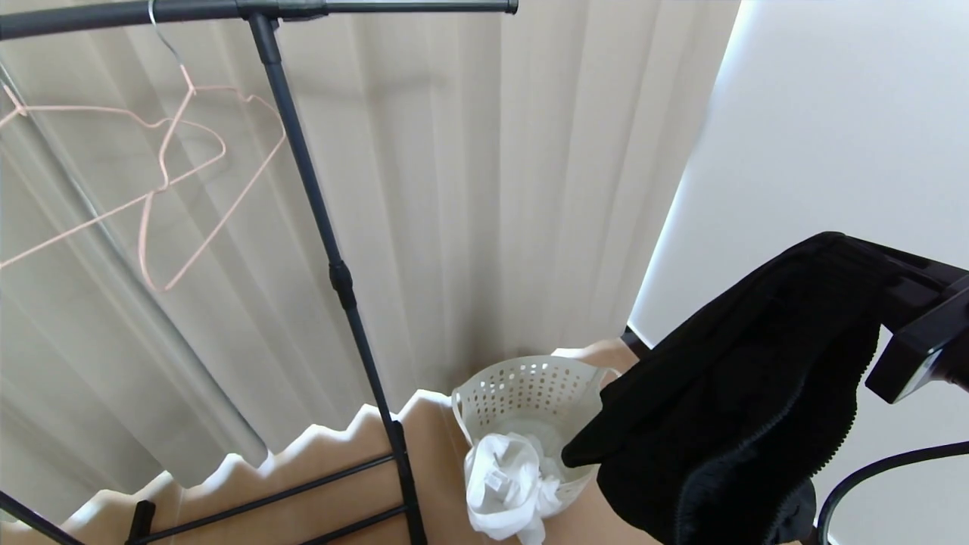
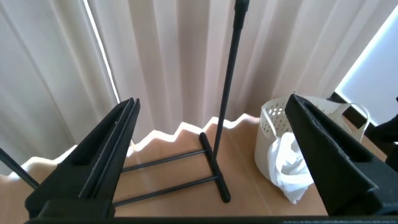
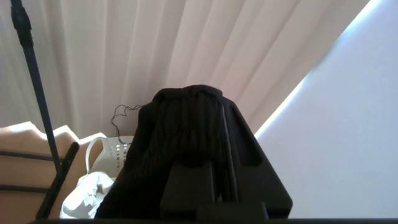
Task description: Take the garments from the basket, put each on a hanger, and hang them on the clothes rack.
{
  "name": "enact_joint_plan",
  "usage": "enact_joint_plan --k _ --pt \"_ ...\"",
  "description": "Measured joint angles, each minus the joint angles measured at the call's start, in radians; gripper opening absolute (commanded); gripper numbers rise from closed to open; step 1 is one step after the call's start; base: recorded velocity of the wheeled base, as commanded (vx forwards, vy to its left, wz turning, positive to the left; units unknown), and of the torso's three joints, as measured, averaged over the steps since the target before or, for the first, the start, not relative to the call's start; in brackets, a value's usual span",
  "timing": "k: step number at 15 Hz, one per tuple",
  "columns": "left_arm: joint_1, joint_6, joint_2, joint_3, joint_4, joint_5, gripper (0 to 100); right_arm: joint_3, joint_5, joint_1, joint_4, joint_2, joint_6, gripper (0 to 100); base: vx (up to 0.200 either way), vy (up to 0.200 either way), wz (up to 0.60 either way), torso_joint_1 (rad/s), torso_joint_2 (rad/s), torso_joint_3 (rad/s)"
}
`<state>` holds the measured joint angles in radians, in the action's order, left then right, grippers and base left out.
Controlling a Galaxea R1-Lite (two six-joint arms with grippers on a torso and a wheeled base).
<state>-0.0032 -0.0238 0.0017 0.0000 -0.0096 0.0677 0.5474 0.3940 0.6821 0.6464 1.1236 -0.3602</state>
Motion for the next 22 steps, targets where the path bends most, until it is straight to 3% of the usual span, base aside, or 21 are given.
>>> enact_joint_plan --k 13,22 --pt "0.000 0.000 0.000 0.000 -0.001 0.000 100 -0.001 -0.001 -0.001 -0.001 0.006 0.000 0 0.000 0.000 0.00 0.234 -0.56 -0.309" --pt "0.000 0.001 0.000 0.000 0.000 0.002 100 -0.003 -0.001 -0.001 -0.003 0.007 -0.001 0 0.000 0.000 0.00 0.177 -0.39 -0.212"
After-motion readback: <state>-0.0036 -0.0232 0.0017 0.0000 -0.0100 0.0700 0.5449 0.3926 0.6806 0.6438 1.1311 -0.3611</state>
